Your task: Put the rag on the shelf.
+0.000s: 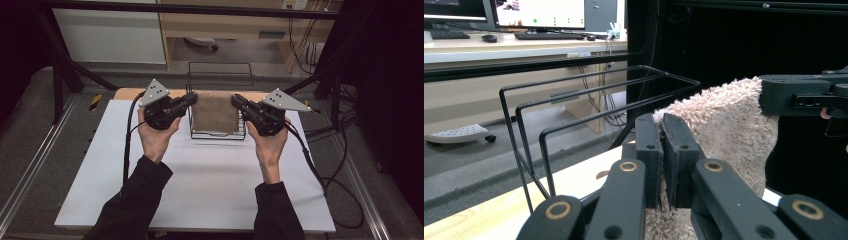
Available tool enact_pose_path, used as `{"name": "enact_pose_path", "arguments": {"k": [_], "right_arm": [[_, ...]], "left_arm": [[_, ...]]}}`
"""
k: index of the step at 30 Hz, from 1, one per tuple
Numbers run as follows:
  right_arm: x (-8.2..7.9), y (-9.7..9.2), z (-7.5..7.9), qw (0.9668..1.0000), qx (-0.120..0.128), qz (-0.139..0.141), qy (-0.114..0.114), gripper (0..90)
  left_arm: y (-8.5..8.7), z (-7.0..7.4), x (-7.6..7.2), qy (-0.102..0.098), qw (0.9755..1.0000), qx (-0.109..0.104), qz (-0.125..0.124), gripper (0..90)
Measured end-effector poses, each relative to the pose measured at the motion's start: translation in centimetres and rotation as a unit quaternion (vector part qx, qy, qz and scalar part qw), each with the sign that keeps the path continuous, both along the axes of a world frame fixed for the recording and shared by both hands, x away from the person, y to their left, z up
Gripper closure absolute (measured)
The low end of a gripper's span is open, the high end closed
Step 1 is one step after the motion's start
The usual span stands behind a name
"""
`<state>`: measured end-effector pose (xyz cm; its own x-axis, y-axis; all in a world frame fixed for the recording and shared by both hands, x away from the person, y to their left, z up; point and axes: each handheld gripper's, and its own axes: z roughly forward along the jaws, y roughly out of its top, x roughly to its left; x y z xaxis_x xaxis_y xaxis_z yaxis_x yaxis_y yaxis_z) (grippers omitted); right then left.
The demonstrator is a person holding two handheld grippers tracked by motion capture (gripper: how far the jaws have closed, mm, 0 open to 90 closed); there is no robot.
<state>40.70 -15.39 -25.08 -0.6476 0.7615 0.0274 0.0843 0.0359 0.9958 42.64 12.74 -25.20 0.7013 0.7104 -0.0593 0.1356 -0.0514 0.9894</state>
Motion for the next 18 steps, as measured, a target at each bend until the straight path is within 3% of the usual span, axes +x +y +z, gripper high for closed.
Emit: {"name": "enact_pose_path", "arguments": {"k": [18], "right_arm": [[0.4, -0.2, 1.7, 0.9996, 0.011, -0.012, -0.025, 84.6]], "left_arm": [[-0.3, 2.0, 0.5, -0.026, 0.9996, -0.008, 0.001, 86.1]]}}
